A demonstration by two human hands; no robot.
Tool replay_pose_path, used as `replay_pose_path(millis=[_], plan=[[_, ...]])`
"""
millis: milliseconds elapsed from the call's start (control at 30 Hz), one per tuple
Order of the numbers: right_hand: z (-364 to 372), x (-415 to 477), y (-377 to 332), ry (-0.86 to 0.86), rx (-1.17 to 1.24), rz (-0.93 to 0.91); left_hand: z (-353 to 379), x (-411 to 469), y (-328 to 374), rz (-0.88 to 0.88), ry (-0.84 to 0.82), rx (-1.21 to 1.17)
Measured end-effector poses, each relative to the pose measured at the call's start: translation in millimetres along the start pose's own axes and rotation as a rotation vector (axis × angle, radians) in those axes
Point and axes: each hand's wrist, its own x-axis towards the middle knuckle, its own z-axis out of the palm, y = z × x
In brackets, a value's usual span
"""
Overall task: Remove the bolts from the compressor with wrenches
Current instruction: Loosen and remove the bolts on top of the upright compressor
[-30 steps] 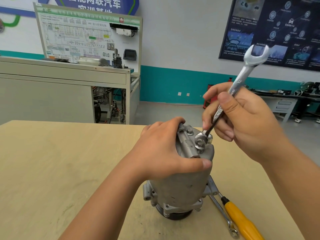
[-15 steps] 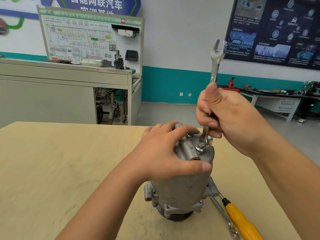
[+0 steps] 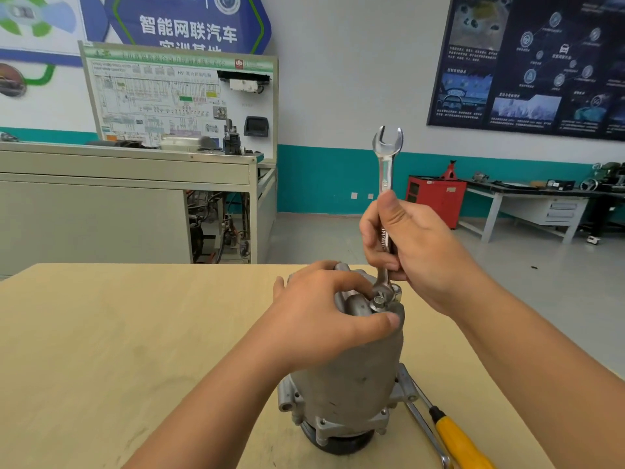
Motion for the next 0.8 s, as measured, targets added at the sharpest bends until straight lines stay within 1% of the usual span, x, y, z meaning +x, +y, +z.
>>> replay_pose_path(millis=[100, 233, 333, 400, 467, 567, 633, 667, 733, 800], plan=[[0, 3, 1, -0.016, 0.023, -0.005, 2, 0, 5, -0.043, 0.043, -0.055], [0, 5, -1, -0.079, 0.037, -0.024, 3, 3, 11, -0.067, 0.077, -0.023], [-1, 4, -1, -0.078, 0.039, -0.05, 6, 3, 12, -0.068, 0.105, -0.024], [-2, 4, -3, -0.049, 0.068, -0.062, 7, 3, 13, -0.051, 0.147, -0.001], [-4, 4, -7, 0.007, 0.124, -0.084, 7, 2, 16, -0.029, 0.222, 0.009], [-9, 6, -12, 0.123, 0.193, -0.155, 3, 3, 17, 0.044, 0.346, 0.031], [-10, 3, -13, 0.204, 0.224, -0.209, -3, 0, 15, 0.089, 0.378, 0.022], [-10, 1, -12, 0.236, 0.25, -0.232, -6, -3, 12, 0.087, 0.377, -0.022], [-11, -6, -8, 0.279, 0.312, -0.249, -14, -10, 4, 0.048, 0.38, -0.191], [-13, -13, -1, 0.307, 0.342, -0.22, -21, -16, -12, 0.016, 0.429, -0.357]])
